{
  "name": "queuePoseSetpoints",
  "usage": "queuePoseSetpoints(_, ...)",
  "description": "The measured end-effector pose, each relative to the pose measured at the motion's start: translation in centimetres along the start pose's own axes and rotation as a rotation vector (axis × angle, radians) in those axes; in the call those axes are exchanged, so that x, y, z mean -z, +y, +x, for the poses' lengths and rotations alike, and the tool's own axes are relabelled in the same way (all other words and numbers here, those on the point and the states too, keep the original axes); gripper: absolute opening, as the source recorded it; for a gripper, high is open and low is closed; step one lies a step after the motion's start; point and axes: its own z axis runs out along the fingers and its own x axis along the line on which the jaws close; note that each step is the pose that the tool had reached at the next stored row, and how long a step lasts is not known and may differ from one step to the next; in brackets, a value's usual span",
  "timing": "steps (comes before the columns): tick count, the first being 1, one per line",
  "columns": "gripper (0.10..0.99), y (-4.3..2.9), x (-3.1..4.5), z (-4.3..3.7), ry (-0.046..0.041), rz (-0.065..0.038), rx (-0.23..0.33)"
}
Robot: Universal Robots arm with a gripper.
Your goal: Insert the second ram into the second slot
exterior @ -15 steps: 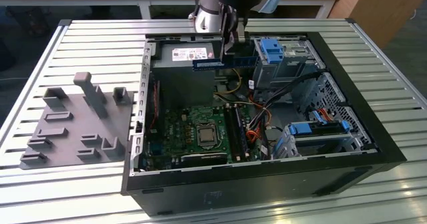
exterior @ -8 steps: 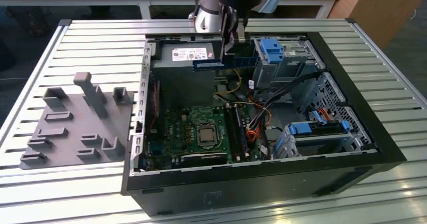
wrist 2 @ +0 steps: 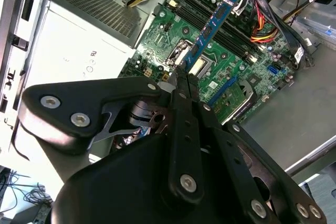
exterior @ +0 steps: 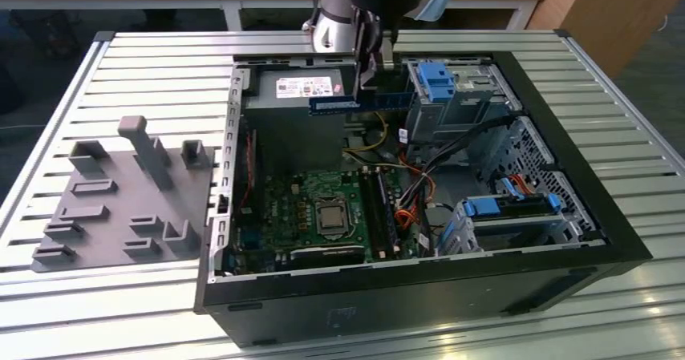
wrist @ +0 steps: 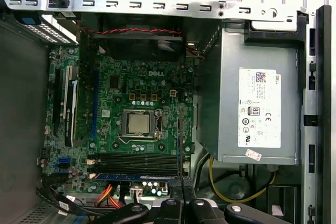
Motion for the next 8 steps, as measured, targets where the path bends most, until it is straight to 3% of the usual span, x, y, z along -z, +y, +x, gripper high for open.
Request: queuePoseSetpoints(8,0.122,0.0,0.0,0.18,0.0,0.0,0.0)
